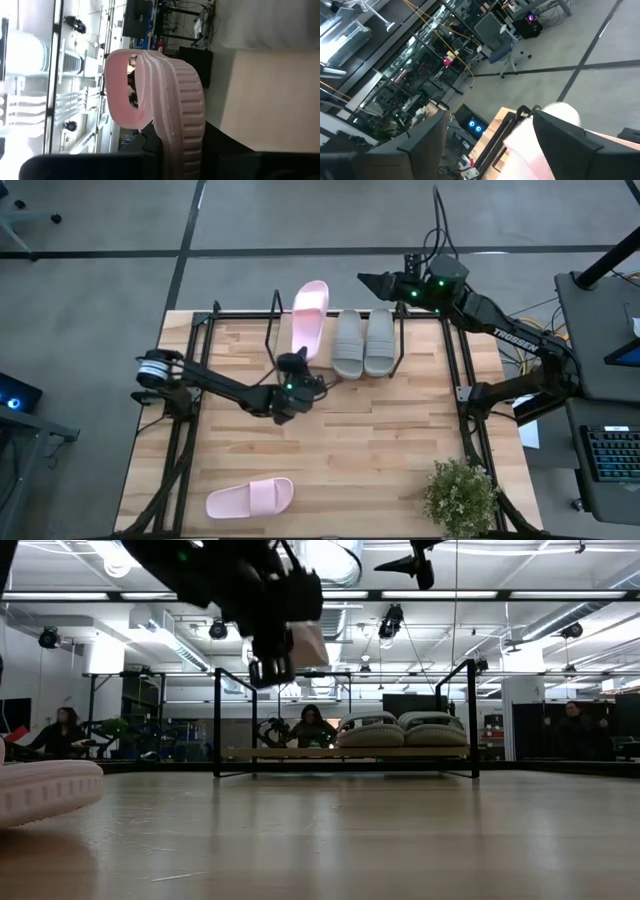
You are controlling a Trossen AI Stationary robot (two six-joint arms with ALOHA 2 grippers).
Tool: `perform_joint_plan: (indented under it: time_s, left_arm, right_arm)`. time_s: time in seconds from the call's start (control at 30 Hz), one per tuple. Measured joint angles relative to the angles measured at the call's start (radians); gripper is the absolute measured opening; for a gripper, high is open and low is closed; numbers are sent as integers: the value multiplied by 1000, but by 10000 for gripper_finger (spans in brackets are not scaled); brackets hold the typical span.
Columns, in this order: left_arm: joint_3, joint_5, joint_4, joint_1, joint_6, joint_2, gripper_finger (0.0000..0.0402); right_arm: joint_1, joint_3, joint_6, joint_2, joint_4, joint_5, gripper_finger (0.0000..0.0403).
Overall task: Pick and place slides into the shelf
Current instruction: Put the top pink slipper on the shelf
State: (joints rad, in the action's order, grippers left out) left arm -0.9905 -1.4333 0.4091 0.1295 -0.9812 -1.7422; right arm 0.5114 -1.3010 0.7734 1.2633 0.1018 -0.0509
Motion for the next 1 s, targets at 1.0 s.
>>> perform_joint_plan:
  time_s: [1.0]
  left_arm:
    - [269, 67, -13, -46, 243, 24, 43]
  right_arm:
    - [0, 0, 39, 0, -9, 27, 280]
